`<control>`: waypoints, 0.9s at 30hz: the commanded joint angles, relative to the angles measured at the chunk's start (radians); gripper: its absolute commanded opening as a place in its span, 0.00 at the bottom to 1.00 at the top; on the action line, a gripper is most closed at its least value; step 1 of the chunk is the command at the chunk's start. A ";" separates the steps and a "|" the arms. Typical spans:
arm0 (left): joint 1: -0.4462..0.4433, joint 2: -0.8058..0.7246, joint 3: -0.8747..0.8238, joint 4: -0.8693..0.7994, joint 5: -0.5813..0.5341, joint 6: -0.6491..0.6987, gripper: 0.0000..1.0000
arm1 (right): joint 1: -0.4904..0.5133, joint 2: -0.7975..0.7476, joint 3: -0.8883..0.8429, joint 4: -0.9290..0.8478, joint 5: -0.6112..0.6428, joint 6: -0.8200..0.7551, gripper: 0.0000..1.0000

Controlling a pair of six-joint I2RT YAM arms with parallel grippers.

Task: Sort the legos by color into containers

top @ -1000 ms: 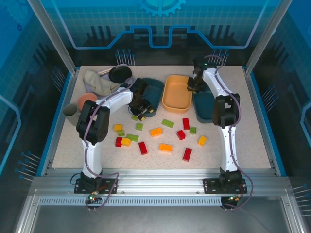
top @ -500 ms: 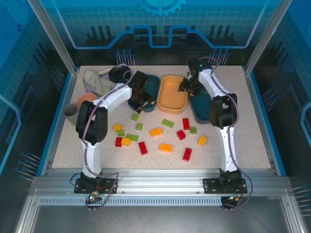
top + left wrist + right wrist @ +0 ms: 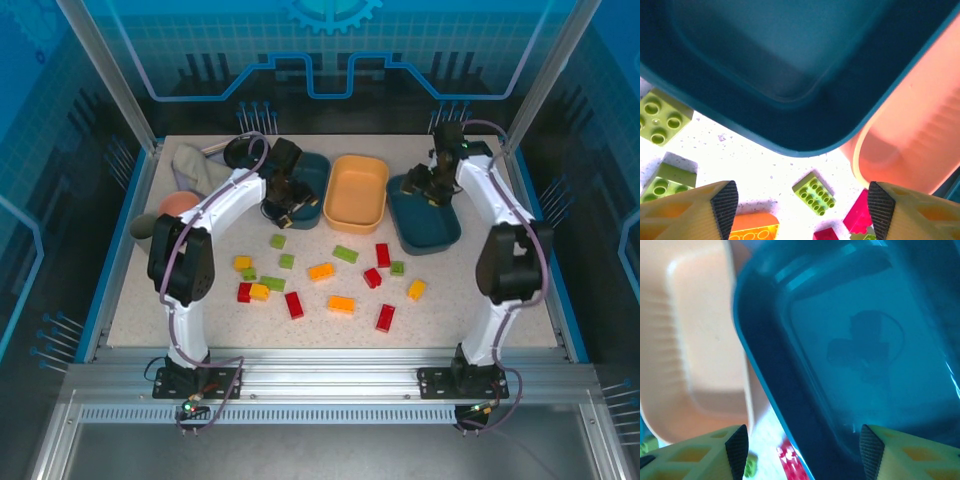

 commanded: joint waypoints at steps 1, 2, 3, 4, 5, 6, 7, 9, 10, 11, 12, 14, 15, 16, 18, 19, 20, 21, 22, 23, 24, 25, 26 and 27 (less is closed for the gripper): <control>-0.052 -0.095 -0.018 0.056 0.074 0.131 0.75 | 0.037 -0.188 -0.229 -0.031 0.059 0.082 0.63; -0.071 -0.114 -0.036 0.090 0.122 0.177 0.77 | 0.055 -0.245 -0.300 -0.025 0.056 0.105 0.64; -0.091 -0.135 -0.061 0.113 0.148 0.210 0.78 | 0.070 -0.290 -0.372 -0.019 0.047 0.122 0.66; -0.116 -0.161 -0.094 0.143 0.178 0.249 0.79 | 0.086 -0.336 -0.433 -0.014 0.040 0.139 0.68; -0.140 -0.187 -0.127 0.159 0.194 0.278 0.80 | 0.100 -0.374 -0.495 -0.009 0.038 0.152 0.71; -0.160 -0.209 -0.154 0.168 0.201 0.298 0.81 | 0.110 -0.400 -0.537 -0.002 0.035 0.161 0.73; -0.177 -0.231 -0.192 0.187 0.216 0.311 0.81 | 0.114 -0.423 -0.591 0.015 0.018 0.174 0.75; -0.203 -0.265 -0.269 0.224 0.231 0.312 0.81 | 0.113 -0.439 -0.671 0.068 -0.037 0.187 0.76; -0.208 -0.276 -0.305 0.241 0.241 0.301 0.81 | 0.116 -0.432 -0.700 0.092 -0.051 0.193 0.76; -0.212 -0.281 -0.335 0.258 0.253 0.287 0.81 | 0.122 -0.422 -0.722 0.111 -0.054 0.198 0.76; -0.216 -0.283 -0.353 0.267 0.263 0.278 0.80 | 0.123 -0.409 -0.740 0.134 -0.058 0.198 0.76; -0.225 -0.285 -0.371 0.279 0.269 0.278 0.80 | 0.122 -0.377 -0.768 0.141 -0.031 0.203 0.75; -0.229 -0.283 -0.370 0.279 0.268 0.282 0.80 | 0.120 -0.367 -0.773 0.144 -0.021 0.204 0.75; -0.233 -0.282 -0.366 0.278 0.268 0.286 0.80 | 0.118 -0.361 -0.783 0.158 -0.016 0.205 0.74; -0.236 -0.279 -0.362 0.277 0.271 0.288 0.80 | 0.115 -0.356 -0.797 0.185 -0.023 0.215 0.67; -0.240 -0.276 -0.357 0.275 0.272 0.288 0.80 | 0.115 -0.350 -0.802 0.192 -0.025 0.221 0.61; -0.240 -0.277 -0.356 0.275 0.272 0.288 0.79 | 0.114 -0.342 -0.802 0.190 -0.022 0.226 0.57; -0.242 -0.279 -0.358 0.275 0.271 0.286 0.79 | 0.114 -0.333 -0.804 0.183 -0.018 0.231 0.52; -0.243 -0.282 -0.362 0.274 0.269 0.286 0.79 | 0.116 -0.326 -0.805 0.176 -0.012 0.236 0.47; -0.243 -0.285 -0.364 0.275 0.267 0.285 0.79 | 0.116 -0.322 -0.809 0.173 -0.006 0.239 0.43; -0.243 -0.289 -0.368 0.275 0.266 0.284 0.79 | 0.117 -0.322 -0.816 0.172 0.001 0.240 0.39; -0.243 -0.292 -0.370 0.276 0.265 0.285 0.79 | 0.117 -0.324 -0.821 0.169 0.013 0.242 0.34; -0.243 -0.294 -0.372 0.276 0.263 0.284 0.79 | 0.117 -0.331 -0.824 0.165 0.020 0.242 0.29; -0.243 -0.298 -0.372 0.275 0.262 0.283 0.78 | 0.116 -0.343 -0.823 0.158 0.032 0.242 0.23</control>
